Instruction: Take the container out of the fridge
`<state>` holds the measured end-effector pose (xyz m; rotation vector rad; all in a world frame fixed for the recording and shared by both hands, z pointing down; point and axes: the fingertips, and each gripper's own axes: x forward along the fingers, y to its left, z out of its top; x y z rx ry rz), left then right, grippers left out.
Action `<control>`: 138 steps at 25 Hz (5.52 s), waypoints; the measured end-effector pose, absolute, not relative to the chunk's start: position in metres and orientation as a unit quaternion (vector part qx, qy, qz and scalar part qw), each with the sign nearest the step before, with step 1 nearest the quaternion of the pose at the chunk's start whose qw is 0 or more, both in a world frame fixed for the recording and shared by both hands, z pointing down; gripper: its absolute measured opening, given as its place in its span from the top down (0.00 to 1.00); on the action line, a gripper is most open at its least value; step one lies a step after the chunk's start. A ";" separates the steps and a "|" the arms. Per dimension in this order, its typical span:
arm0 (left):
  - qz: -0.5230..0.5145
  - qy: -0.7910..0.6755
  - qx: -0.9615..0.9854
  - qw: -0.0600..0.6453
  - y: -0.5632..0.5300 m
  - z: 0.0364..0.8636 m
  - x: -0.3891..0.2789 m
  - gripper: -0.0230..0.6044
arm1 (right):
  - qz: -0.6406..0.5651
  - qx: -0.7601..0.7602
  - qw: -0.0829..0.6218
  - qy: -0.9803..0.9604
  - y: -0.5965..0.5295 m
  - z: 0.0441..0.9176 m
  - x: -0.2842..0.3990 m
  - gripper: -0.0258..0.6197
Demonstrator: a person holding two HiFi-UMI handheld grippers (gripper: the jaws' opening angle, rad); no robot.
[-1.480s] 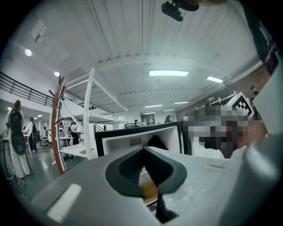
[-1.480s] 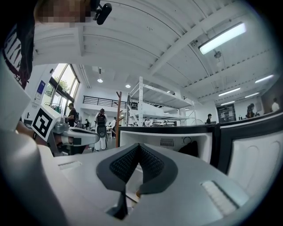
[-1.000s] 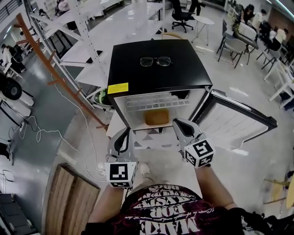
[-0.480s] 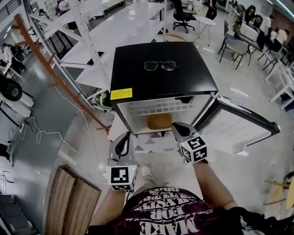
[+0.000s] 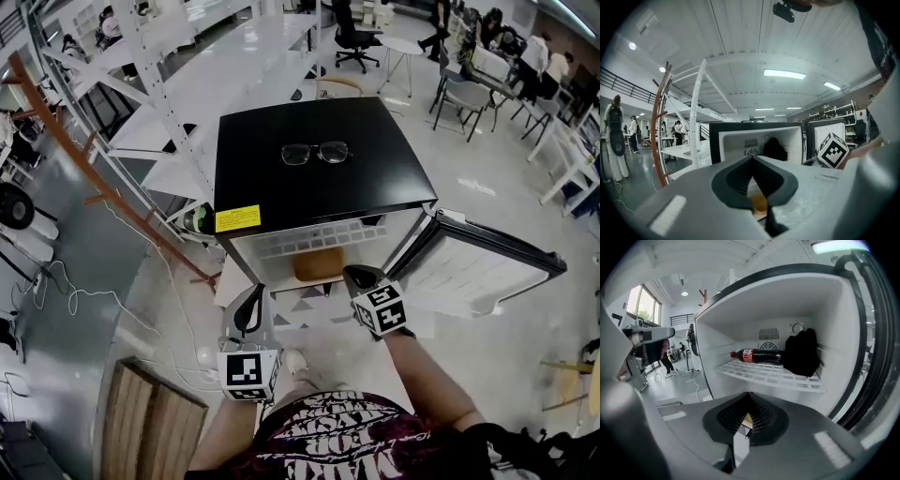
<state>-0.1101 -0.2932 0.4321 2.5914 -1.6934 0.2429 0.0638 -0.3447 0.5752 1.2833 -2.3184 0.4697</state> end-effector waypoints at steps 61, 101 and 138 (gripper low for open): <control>0.123 -0.542 0.831 0.034 -0.293 0.455 -0.147 0.96 | 0.345 0.533 0.299 -0.712 -0.421 0.759 0.104 0.48; 0.120 -0.553 0.822 0.054 -0.253 0.453 -0.131 0.96 | 0.298 0.559 0.275 -0.723 -0.391 0.704 0.129 0.91; 0.109 -0.505 0.853 0.076 -0.202 0.454 -0.062 0.86 | 0.228 0.531 0.146 -0.803 -0.318 0.545 0.119 0.91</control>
